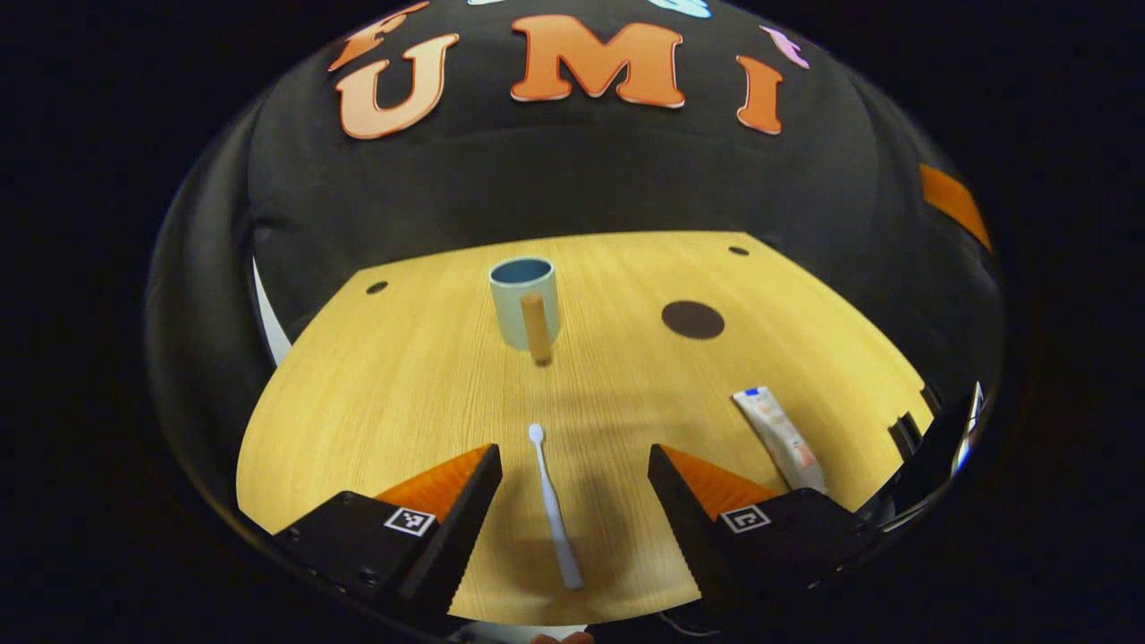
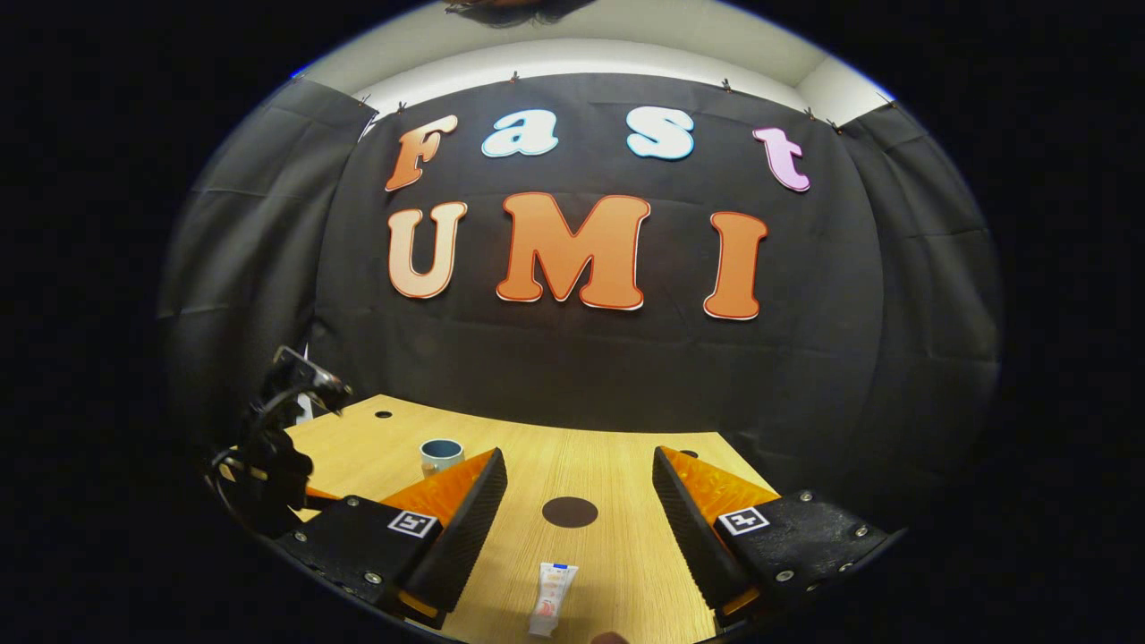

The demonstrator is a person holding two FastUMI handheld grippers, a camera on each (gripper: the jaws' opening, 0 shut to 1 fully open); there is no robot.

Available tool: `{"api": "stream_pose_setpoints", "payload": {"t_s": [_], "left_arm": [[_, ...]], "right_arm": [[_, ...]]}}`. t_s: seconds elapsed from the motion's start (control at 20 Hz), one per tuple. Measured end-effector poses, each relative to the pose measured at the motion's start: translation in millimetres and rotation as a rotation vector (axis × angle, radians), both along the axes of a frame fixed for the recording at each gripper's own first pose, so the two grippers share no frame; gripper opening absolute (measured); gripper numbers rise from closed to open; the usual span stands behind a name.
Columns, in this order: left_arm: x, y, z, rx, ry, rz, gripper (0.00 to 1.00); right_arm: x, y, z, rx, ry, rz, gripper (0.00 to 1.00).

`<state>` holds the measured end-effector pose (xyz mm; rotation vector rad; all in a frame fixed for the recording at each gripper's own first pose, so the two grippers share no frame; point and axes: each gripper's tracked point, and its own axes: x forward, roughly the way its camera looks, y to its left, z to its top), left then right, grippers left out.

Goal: Put the toothbrush and toothpaste on the desktop into the cup, then pick up the cup and place it on the coaster on the desktop.

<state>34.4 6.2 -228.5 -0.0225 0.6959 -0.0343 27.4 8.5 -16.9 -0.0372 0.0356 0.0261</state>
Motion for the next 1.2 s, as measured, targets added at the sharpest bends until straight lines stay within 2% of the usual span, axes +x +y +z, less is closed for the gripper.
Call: {"api": "stream_pose_setpoints", "payload": {"t_s": [0.1, 0.15, 0.25, 0.55, 0.65, 0.7, 0.85, 0.9, 0.95, 1.0, 1.05, 1.1, 1.2], "left_arm": [[1.1, -2.4, -20.4, -0.004, 0.053, 0.012, 0.99], [1.5, -0.4, -26.7, -0.016, 0.075, 0.019, 0.95], [-1.1, 3.0, -35.3, -0.029, 0.126, 0.023, 1.00], [-8.0, 5.0, -56.1, -0.046, 0.199, 0.024, 0.97], [-14.7, 8.8, -64.8, -0.060, 0.239, 0.041, 0.90], [-19.1, 12.1, -67.1, -0.061, 0.255, 0.047, 0.82], [-20.6, 10.0, -74.5, -0.058, 0.274, 0.045, 0.80], [-18.0, 8.1, -69.6, -0.061, 0.258, 0.037, 0.72], [-16.1, 6.1, -74.2, -0.058, 0.271, 0.028, 0.71], [-11.4, 4.2, -68.0, -0.054, 0.258, 0.016, 0.58], [-6.3, 1.8, -68.9, -0.057, 0.262, 0.008, 0.54], [0.8, 1.1, -66.1, -0.052, 0.257, 0.007, 0.45], [16.8, 0.8, -61.3, -0.059, 0.261, 0.015, 0.43]], "right_arm": [[1.8, -1.3, -3.4, 0.000, 0.013, -0.003, 0.98], [3.1, -1.7, -4.0, 0.007, 0.016, -0.006, 0.97], [4.8, -3.2, -3.1, 0.009, 0.014, -0.012, 0.97], [9.0, -7.6, -7.0, 0.003, 0.026, -0.029, 0.97], [9.1, -6.5, -7.3, 0.001, 0.027, -0.023, 0.97], [9.6, -4.6, -8.3, 0.001, 0.032, -0.017, 0.97], [8.8, -3.1, -10.9, -0.003, 0.039, -0.015, 0.96], [9.3, -1.6, -10.8, -0.001, 0.039, -0.014, 0.96], [8.4, -1.3, -12.2, -0.002, 0.040, -0.013, 0.96], [8.2, 0.0, -11.9, -0.002, 0.041, -0.011, 0.96], [8.5, 1.1, -12.1, -0.002, 0.039, -0.010, 0.96], [8.5, 2.1, -11.6, 0.000, 0.040, -0.010, 0.96], [7.7, 4.7, -12.8, -0.001, 0.042, -0.007, 0.96]]}}
